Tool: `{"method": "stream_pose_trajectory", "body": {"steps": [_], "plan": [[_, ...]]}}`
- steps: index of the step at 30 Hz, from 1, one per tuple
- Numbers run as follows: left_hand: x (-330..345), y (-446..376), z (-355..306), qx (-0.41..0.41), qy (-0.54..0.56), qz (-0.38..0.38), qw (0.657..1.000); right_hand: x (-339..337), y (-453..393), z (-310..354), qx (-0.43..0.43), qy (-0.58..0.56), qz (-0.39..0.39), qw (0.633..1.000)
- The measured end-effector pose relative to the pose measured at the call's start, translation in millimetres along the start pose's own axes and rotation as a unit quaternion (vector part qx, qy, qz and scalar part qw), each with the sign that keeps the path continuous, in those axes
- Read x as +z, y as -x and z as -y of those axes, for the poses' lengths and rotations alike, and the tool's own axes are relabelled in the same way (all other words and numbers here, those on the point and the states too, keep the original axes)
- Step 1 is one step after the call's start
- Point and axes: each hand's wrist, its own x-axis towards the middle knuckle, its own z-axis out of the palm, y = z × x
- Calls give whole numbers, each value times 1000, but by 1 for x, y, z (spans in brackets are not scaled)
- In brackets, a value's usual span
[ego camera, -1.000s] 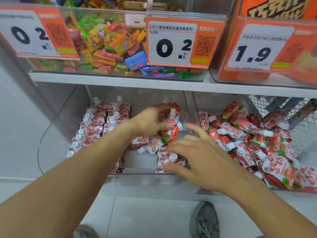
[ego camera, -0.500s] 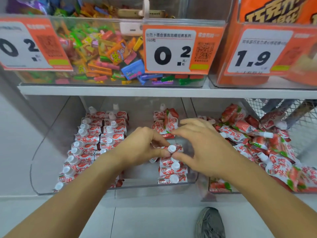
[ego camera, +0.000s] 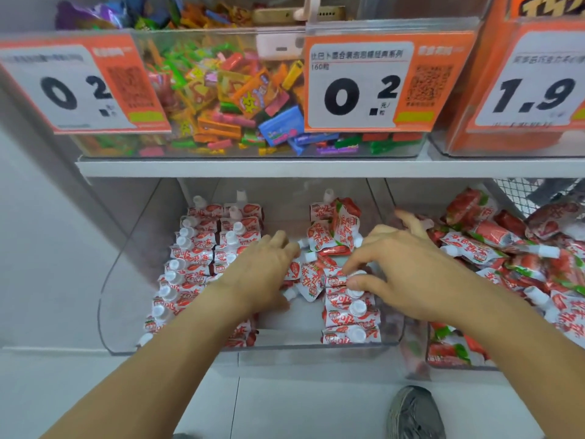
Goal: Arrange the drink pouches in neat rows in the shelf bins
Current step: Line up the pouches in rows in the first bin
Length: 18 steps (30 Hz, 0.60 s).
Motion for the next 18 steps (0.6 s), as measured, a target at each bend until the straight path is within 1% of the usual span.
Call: {"method": "stream_pose_trajectory", "body": {"steps": [3,7,9,12,14,18], "plan": [[2,-5,-2,0,-27,-13,1000,1,1,-1,2,-10,-10,1000],[4,-5,-3,19,-63,-2,998,1,2,-1,5,-21,-14,1000],[4,-7,-5,23,-77,-12,997,1,2,-1,6,-18,-12,1000],[4,-9,-5,33,-43,-51,997,0,3,0,5,-13,-12,1000],[3,-7,-4,54,-9,-73,996,0,2,0,7,-14,-10,1000],[3,-7,0,83,44,-59,994,0,1,0,-1,-7,-18,1000]]}}
